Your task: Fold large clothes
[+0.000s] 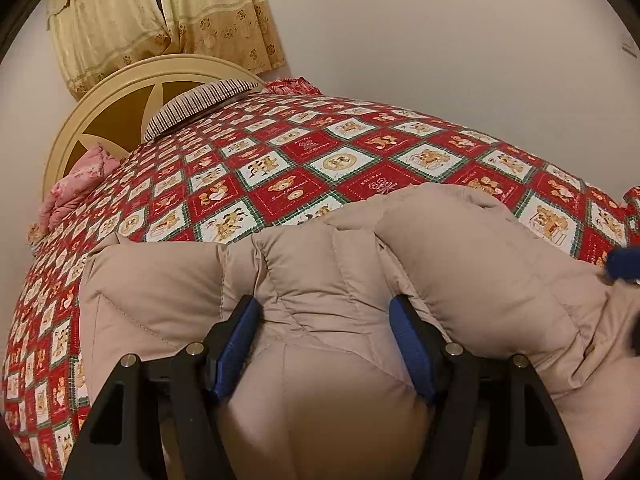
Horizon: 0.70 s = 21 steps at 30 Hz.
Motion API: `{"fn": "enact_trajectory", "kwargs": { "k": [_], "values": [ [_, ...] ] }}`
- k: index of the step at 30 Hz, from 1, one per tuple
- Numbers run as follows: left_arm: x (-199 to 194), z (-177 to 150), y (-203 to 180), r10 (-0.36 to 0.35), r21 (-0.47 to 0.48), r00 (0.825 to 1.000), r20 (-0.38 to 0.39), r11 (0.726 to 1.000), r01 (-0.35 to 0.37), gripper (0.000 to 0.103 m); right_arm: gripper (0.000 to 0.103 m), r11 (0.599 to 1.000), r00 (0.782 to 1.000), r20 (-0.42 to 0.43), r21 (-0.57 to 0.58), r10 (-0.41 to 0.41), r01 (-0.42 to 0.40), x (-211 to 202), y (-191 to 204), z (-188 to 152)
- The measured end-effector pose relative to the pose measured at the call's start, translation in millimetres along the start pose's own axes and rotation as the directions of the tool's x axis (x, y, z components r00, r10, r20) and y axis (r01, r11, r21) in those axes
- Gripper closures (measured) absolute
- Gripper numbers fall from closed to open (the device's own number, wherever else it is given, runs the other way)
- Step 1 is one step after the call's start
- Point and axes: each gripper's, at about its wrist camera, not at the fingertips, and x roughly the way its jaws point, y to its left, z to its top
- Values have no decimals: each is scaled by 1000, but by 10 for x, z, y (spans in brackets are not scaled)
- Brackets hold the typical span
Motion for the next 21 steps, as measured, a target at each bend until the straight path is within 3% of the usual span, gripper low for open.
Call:
{"fn": "enact_trajectory", "kwargs": {
  "k": [1,3,7,12,17,21],
  "values": [
    [4,0,-7,5,3,1000,-1,1000,-5,34,50,1000,1000,-12,15,-16,16,53,-66,-47],
    [14,-1,-13,15,6,1000,-3,1000,-15,34,50,994,999,-9,107,31,-30,170,-221,-134],
    [34,-3,-17,26,8,1000,-6,1000,-26,34,50,989,1000,-19,146,23,-20,360,-301,-298],
    [51,-16,2,15,8,1000,-7,1000,-15,34,49,960,996,-9,269,89,-84,481,-440,-381],
    [7,-59,-7,1,18,1000,14,1000,-1,34,49,971,997,-47,233,64,-51,377,-212,-514],
    [-19,-77,-2,11,10,999,34,1000,-11,34,47,970,994,-52,230,95,-81,387,-259,-495]
  ]
}}
